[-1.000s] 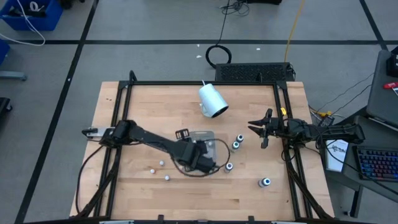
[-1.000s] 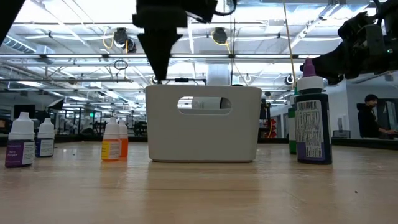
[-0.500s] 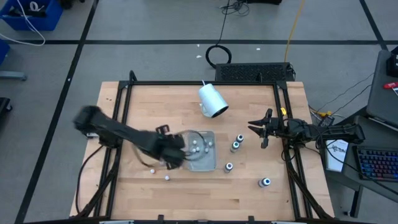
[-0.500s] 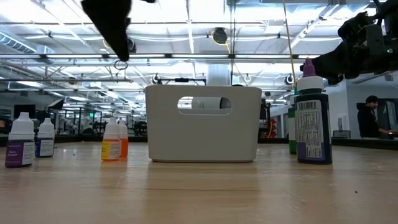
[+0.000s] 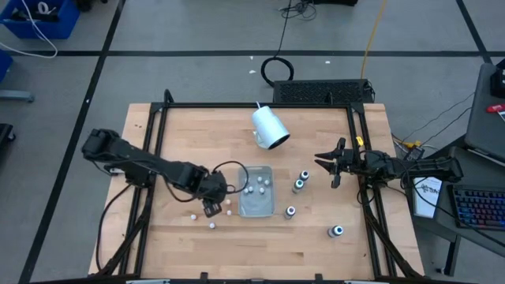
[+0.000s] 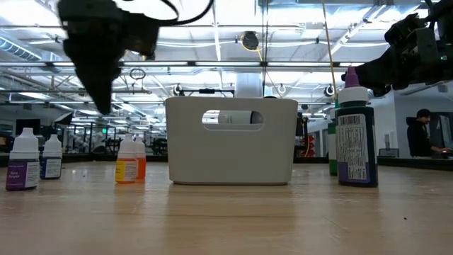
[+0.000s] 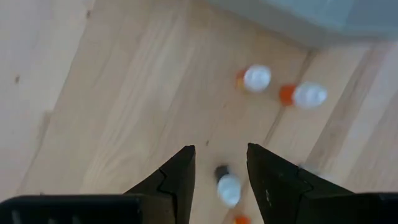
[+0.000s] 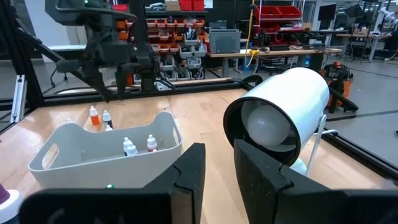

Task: Pick & Place food coloring
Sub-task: Put the top small orange food coloring bottle into the gray bin

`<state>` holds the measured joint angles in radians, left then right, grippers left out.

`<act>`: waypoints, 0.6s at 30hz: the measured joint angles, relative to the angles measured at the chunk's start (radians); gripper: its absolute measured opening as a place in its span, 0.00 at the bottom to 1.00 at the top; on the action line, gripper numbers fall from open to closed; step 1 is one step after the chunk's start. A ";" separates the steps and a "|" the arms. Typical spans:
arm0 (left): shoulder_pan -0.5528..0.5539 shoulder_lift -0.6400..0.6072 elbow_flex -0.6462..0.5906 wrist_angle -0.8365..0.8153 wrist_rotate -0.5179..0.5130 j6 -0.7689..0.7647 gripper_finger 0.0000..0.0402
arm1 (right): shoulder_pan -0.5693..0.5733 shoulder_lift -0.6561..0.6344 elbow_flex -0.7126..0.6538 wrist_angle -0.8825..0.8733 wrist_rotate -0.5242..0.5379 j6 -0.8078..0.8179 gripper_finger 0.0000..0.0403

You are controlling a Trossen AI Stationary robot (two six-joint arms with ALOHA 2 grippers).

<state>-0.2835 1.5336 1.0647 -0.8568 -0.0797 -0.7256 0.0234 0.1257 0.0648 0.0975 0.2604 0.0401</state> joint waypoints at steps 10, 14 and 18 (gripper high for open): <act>0.055 0.180 0.167 -0.051 0.034 -0.009 0.43 | 0.000 0.000 0.000 -0.002 0.000 0.000 0.19; 0.055 0.239 0.196 -0.091 0.049 -0.004 0.47 | 0.000 0.001 0.000 -0.002 0.000 0.000 0.19; 0.055 0.263 0.197 -0.079 0.061 -0.003 0.50 | 0.000 0.001 0.000 -0.004 0.000 0.000 0.19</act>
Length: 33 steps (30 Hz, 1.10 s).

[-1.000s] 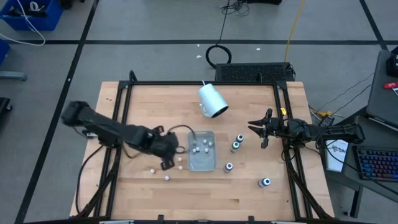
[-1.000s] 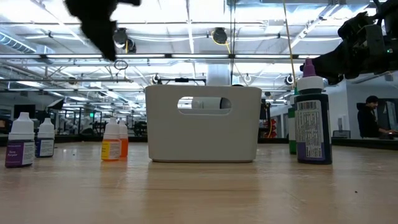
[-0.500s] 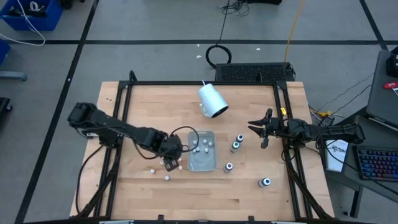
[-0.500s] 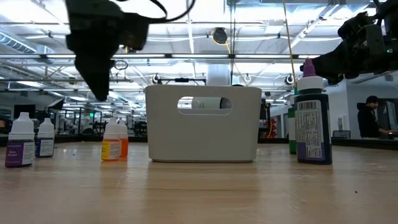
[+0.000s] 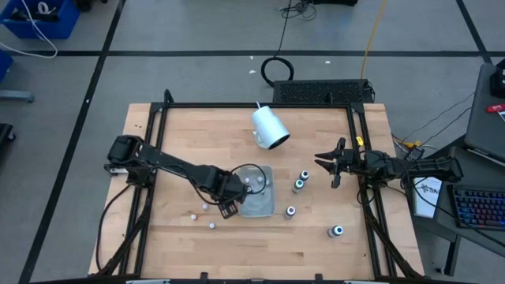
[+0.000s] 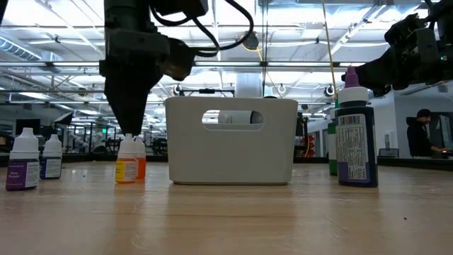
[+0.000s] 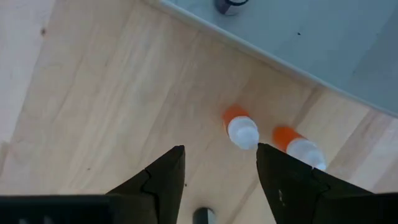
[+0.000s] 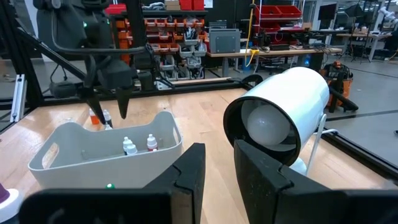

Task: Pick & Place food coloring
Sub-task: Put the top small orange food coloring bottle into the gray bin

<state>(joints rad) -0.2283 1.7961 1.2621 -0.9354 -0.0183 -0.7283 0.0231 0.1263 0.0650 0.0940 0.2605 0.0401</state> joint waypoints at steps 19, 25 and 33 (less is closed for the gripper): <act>-0.030 0.056 0.000 0.100 -0.008 0.000 0.43 | 0.000 0.000 0.000 0.001 0.000 0.000 0.19; -0.030 0.078 0.000 0.108 -0.007 0.001 0.45 | 0.000 0.000 0.000 0.003 0.000 0.000 0.19; -0.030 0.101 0.000 0.124 0.000 0.031 0.43 | 0.000 0.000 0.000 0.001 0.000 0.000 0.19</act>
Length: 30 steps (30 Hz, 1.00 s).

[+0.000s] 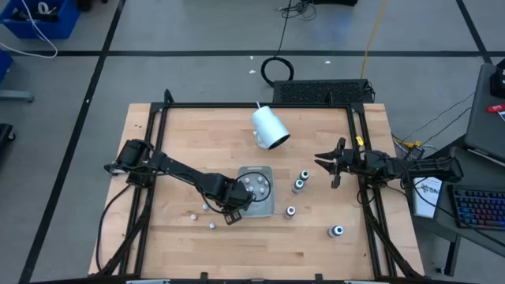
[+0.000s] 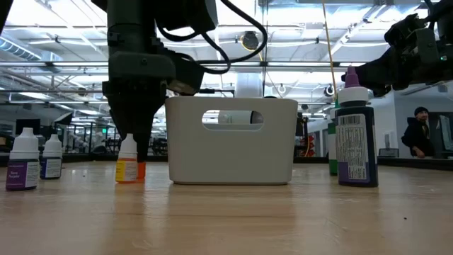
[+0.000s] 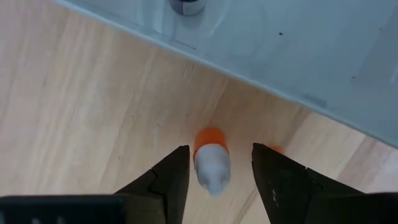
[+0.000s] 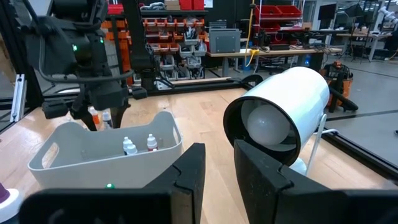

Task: Pick & Place food coloring
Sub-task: Put the top small orange food coloring bottle into the gray bin

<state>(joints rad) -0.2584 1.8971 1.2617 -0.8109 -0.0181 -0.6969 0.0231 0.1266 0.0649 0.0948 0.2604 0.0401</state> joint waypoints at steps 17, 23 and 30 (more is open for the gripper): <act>0.003 0.000 0.000 0.000 -0.008 0.068 0.40 | 0.000 0.000 0.000 0.000 0.000 0.000 0.19; 0.003 0.000 0.000 -0.001 -0.001 0.089 0.37 | 0.000 0.000 0.000 0.000 0.000 0.000 0.19; 0.008 -0.001 0.005 -0.026 0.020 0.096 0.36 | 0.000 0.000 0.000 0.000 0.000 0.000 0.19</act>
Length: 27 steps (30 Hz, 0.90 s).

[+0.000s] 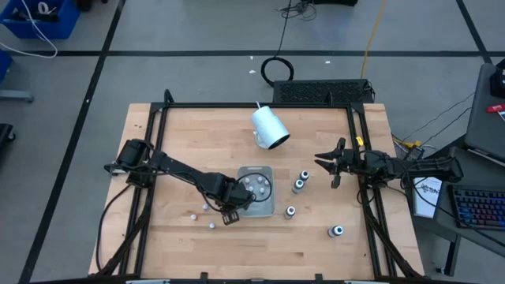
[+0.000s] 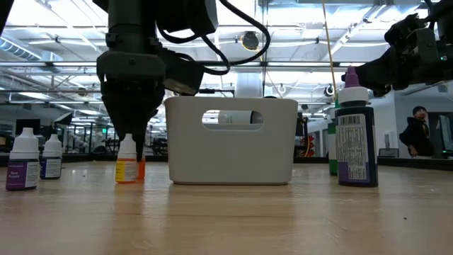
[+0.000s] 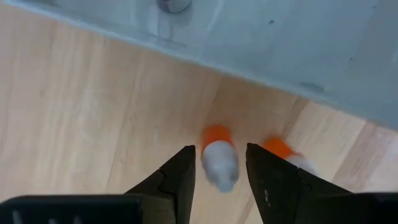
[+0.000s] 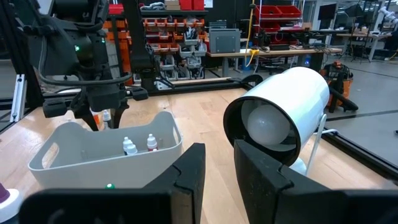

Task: Pick & Place food coloring
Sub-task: Put the top small orange food coloring bottle into the gray bin

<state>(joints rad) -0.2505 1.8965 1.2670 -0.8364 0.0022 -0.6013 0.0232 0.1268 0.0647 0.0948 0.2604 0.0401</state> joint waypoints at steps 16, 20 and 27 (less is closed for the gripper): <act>0.013 -0.001 0.036 -0.030 -0.003 0.022 0.38 | 0.000 0.000 0.000 0.000 0.000 0.000 0.19; 0.013 -0.001 0.036 -0.030 -0.011 0.021 0.37 | 0.000 0.000 0.000 0.000 0.000 0.000 0.19; 0.011 -0.001 0.036 -0.030 -0.013 0.006 0.34 | 0.000 0.000 0.000 0.000 0.000 0.000 0.19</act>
<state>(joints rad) -0.2390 1.8954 1.3025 -0.8665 -0.0105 -0.5955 0.0234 0.1268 0.0650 0.0948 0.2604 0.0401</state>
